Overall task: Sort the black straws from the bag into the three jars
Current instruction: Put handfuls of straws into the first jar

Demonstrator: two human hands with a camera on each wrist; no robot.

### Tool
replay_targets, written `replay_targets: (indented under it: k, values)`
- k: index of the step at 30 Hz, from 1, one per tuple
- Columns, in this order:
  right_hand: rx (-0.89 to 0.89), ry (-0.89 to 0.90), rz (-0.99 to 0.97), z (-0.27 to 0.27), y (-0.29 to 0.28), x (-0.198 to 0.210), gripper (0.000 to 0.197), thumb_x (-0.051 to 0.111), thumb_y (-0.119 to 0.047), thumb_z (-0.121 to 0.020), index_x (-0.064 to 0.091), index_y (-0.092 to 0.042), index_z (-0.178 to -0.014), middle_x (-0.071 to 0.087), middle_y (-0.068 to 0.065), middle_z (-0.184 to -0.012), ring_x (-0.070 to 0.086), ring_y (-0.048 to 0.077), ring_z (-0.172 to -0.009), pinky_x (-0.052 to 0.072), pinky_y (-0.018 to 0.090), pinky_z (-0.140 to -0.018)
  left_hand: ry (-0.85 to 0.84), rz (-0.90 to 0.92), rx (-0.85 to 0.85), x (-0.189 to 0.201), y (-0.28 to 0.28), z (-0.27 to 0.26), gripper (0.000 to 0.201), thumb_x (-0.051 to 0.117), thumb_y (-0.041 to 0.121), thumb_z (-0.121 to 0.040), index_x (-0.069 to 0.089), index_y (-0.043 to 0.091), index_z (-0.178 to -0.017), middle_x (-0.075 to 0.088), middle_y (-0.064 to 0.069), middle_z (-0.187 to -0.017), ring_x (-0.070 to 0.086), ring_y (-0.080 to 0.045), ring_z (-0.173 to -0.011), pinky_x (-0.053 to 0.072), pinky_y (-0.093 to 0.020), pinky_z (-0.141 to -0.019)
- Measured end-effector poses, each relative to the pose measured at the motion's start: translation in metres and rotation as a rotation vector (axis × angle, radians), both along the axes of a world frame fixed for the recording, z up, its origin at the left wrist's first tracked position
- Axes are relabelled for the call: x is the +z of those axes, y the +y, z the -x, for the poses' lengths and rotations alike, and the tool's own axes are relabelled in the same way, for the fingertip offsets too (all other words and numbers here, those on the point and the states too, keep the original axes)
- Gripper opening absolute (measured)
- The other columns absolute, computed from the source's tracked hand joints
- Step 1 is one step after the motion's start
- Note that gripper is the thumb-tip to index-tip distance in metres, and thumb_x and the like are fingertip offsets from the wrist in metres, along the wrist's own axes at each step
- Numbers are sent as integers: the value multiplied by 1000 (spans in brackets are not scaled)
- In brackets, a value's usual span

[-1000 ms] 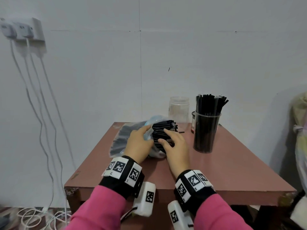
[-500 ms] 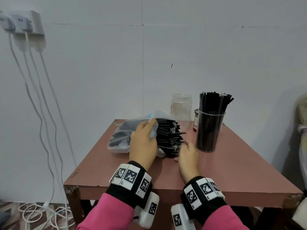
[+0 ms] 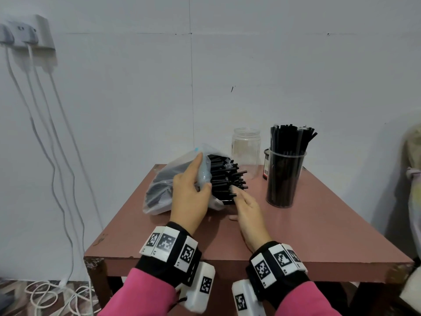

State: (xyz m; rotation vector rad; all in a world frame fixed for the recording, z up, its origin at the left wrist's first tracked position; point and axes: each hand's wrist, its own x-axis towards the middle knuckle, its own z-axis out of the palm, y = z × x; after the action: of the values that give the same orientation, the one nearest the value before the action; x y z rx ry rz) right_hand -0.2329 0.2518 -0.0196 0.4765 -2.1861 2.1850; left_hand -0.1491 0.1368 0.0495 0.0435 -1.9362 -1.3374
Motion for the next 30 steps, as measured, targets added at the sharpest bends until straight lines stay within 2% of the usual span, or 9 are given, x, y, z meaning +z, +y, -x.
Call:
replay_targets:
  k: [3,7,11,14,16,19,24,26,30]
  values:
    - [-114,-20,33,3,-1,-3,26,45,-54,-82,62,-45,-98,68,1,-108,69,17,-87,58,40,-70,-125,115,109,-1,-5,-3,69,64,18,-87,33,40,-145,44,13,-118,23,2,-110,24,-21,-99]
    - [-194,17,7,4,1,-8,43,43,-70,-72,60,-40,-98,68,-1,-104,68,15,-81,55,53,-79,-276,412,332,-6,-10,-9,49,60,41,-89,44,52,-135,33,4,-149,18,-17,-130,18,-42,-112]
    - [-208,242,-46,-15,4,6,18,55,-56,-85,62,-45,-97,63,-12,-105,62,4,-93,53,35,-82,-298,392,202,-13,-17,-7,35,58,32,-93,55,58,-117,23,-4,-157,14,-27,-144,15,-51,-117]
    - [-148,439,-54,-33,2,17,21,62,-30,-92,62,-40,-111,58,-20,-113,57,-3,-102,46,15,-82,-346,460,112,-21,-18,-3,54,58,29,-93,38,49,-139,28,-4,-154,28,-30,-137,24,-44,-114]
    - [-109,504,-99,-35,0,15,33,64,-29,-91,61,-32,-124,56,-19,-120,55,0,-109,46,17,-89,-330,450,70,-26,-16,-1,62,59,29,-91,32,40,-146,30,3,-152,29,-26,-132,23,-31,-109]
    - [-118,415,-96,-29,-3,14,44,66,-23,-90,52,-39,-129,55,-13,-117,57,1,-99,49,22,-87,-256,393,-28,-34,-15,1,74,66,24,-86,26,42,-145,32,10,-149,28,-17,-130,20,-24,-104]
    - [-175,407,-131,-22,-2,23,30,68,-17,-88,62,-44,-101,57,-21,-100,56,-4,-88,46,18,-79,-134,320,-42,-52,-16,2,74,66,35,-76,28,51,-137,39,15,-144,34,-10,-128,24,-22,-107]
    - [-214,428,-146,-23,-2,21,29,66,-15,-89,64,-44,-84,60,-20,-95,57,-6,-92,45,18,-81,-142,326,0,-54,-15,2,72,63,43,-75,28,52,-137,40,15,-143,32,-11,-126,25,-25,-107]
    - [-350,487,-25,-27,3,13,16,63,-20,-91,68,-35,-96,59,-21,-101,60,3,-96,50,24,-82,-165,314,105,-53,-16,-1,70,57,51,-74,24,53,-135,35,13,-149,17,-15,-138,21,-42,-115]
